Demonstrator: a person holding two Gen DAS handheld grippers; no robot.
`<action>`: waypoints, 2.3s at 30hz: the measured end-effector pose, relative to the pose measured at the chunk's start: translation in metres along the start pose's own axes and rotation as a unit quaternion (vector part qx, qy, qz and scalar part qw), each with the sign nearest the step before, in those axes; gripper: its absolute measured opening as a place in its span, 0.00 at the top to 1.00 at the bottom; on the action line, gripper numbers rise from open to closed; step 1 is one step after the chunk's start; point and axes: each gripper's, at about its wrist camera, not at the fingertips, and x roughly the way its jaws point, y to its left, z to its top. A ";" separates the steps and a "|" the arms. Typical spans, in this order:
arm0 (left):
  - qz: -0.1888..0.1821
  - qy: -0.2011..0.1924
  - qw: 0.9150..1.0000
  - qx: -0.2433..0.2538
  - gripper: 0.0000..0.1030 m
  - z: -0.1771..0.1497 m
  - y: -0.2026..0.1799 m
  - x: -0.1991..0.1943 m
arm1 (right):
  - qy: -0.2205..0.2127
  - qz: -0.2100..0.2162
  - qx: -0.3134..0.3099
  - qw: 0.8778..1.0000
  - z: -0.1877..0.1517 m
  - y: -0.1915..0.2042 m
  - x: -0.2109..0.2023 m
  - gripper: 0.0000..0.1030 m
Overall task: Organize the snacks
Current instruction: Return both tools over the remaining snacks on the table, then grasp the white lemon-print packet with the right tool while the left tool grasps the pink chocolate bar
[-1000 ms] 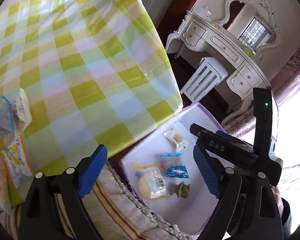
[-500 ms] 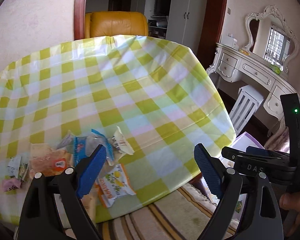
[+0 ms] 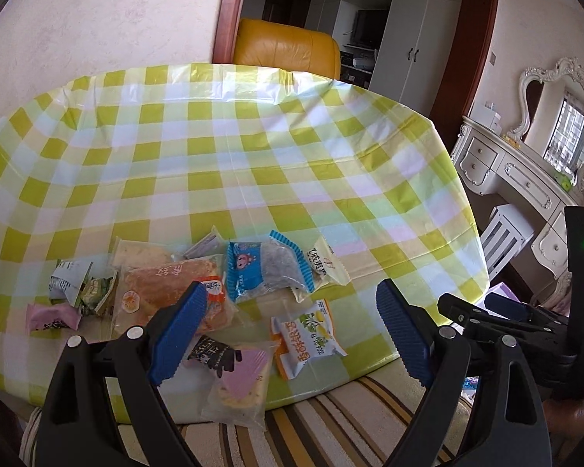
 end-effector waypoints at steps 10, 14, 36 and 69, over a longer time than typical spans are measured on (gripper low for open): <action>0.064 0.002 0.995 -0.073 0.25 -0.013 0.067 -0.021 | -0.003 0.016 -0.035 0.999 -0.007 0.031 0.006 0.23; 0.083 0.006 0.991 -0.103 0.29 -0.020 0.095 -0.031 | 0.005 0.032 -0.050 0.998 -0.009 0.045 0.010 0.23; -0.003 0.059 0.983 -0.174 0.36 -0.034 0.135 -0.026 | 0.072 0.068 -0.166 0.981 -0.024 0.118 0.042 0.23; -0.103 0.185 0.926 -0.314 0.74 -0.043 0.109 0.072 | 0.111 0.091 -0.157 0.977 -0.022 0.126 0.073 0.60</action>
